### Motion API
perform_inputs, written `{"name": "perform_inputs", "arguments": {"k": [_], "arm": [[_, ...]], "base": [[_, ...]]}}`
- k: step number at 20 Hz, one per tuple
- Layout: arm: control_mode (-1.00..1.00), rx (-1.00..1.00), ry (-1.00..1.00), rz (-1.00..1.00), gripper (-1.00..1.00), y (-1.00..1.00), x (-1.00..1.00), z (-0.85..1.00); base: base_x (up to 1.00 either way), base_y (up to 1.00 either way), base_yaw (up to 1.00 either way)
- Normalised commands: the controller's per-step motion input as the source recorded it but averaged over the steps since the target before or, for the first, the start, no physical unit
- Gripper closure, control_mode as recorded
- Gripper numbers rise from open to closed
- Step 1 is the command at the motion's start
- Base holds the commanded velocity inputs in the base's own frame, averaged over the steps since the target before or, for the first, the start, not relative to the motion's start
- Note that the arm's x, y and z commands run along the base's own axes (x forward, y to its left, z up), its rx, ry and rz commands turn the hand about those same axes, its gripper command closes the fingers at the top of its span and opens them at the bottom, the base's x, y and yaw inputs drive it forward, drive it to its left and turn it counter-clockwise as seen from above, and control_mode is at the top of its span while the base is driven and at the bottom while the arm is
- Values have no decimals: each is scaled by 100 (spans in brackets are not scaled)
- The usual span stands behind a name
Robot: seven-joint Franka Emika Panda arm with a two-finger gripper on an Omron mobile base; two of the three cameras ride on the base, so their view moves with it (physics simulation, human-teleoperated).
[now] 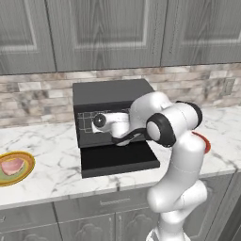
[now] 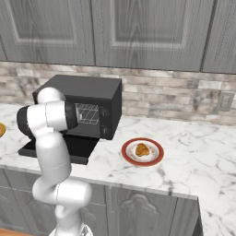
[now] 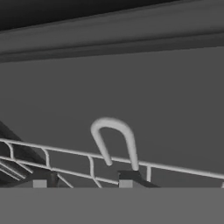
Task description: Open the toaster oven door. Place the bread on the bottom rack in the toaster oven and place the steak on the top rack.
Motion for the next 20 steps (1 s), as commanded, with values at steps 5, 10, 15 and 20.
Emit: {"name": "perform_inputs", "arguments": {"k": [5, 10, 15, 20], "arm": [[-100, 1, 0, 4, -100, 0, 62, -38], [-100, 4, 15, 1, -100, -3, 41, -70], [-100, 1, 46, 5, -100, 0, -42, -49], [-100, 0, 43, 6, -100, 2, -85, -49]], "base": [[0, 0, 0], [0, 0, 0], [0, 0, 0], [0, 0, 0]]}}
